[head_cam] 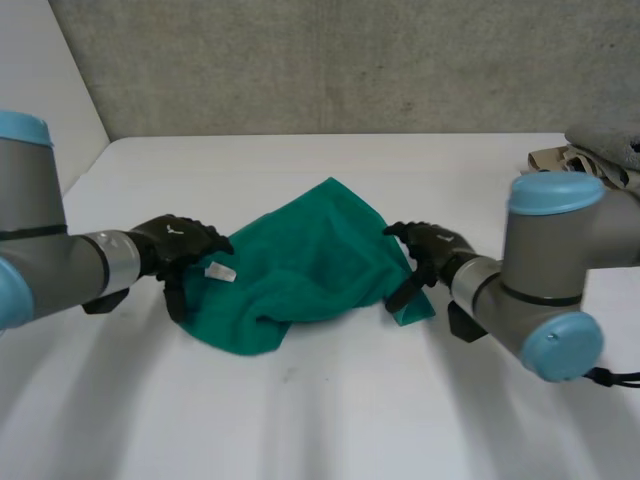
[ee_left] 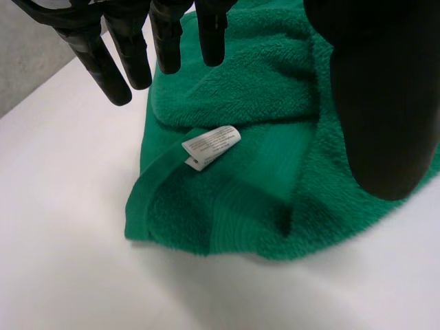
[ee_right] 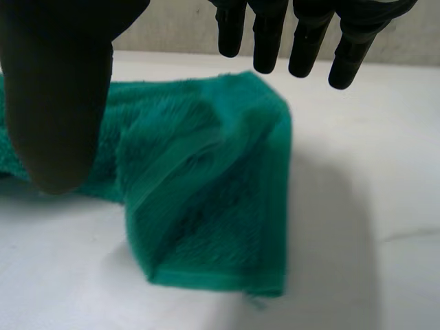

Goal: Fold the laundry.

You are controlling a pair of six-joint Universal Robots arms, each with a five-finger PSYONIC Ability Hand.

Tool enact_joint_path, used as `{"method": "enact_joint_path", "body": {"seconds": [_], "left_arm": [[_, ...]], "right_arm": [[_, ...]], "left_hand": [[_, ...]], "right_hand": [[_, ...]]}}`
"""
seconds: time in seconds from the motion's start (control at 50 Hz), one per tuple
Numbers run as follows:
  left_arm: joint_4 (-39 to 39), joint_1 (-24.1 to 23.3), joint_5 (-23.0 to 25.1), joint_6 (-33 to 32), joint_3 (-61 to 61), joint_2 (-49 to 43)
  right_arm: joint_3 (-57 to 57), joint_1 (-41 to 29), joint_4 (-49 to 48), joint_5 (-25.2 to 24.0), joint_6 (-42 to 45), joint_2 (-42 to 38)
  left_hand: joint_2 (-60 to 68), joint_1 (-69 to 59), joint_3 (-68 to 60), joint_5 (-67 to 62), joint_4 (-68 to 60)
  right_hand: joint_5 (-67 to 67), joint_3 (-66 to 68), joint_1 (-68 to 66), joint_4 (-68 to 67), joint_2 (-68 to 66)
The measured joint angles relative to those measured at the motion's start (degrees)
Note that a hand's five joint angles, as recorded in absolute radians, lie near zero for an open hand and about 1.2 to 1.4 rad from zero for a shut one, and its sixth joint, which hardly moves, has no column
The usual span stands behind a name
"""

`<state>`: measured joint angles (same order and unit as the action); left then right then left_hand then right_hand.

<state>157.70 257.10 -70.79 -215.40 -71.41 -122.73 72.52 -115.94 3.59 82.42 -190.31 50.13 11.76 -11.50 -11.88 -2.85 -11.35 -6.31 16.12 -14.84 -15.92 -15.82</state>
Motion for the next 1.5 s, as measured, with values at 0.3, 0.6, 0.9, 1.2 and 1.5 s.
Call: {"method": "enact_joint_path", "body": {"seconds": [0.3,0.6,0.9,1.2,1.5], "left_arm": [[5.1,-2.8,-4.0,-2.9,-2.9,-3.0],[10.1,-7.6,-10.8,-3.1,-1.5,-3.7],[19.8,-6.7,-16.1,3.7,11.2,3.5],[28.8,-8.9,-30.3,16.0,30.9,6.2],[27.3,-11.5,-29.4,12.9,-11.2,9.8]], "right_arm": [[-0.7,-3.6,-4.8,7.8,1.2,1.1],[10.3,2.8,-9.0,-1.9,15.4,26.3],[-3.2,3.9,-9.1,-2.8,30.1,18.5],[-14.3,0.6,-48.3,3.9,32.8,10.3],[6.5,0.5,-20.6,2.0,34.2,11.3]], "left_hand": [[7.2,-7.9,-6.8,-6.2,-7.7],[56.5,-54.6,-55.9,-53.3,-57.0],[56.6,-54.6,-56.0,-53.3,-57.0],[56.6,-54.6,-56.0,-53.3,-57.1],[56.7,-54.6,-56.0,-53.3,-57.1]], "right_hand": [[-49.8,51.4,-49.0,-52.3,-51.0],[-49.8,51.6,-49.0,-52.5,-50.9],[-50.6,51.7,-49.0,-52.6,-50.9],[-51.7,51.9,-49.7,-52.6,-51.0],[-51.7,51.9,-49.7,-52.6,-51.0]]}}
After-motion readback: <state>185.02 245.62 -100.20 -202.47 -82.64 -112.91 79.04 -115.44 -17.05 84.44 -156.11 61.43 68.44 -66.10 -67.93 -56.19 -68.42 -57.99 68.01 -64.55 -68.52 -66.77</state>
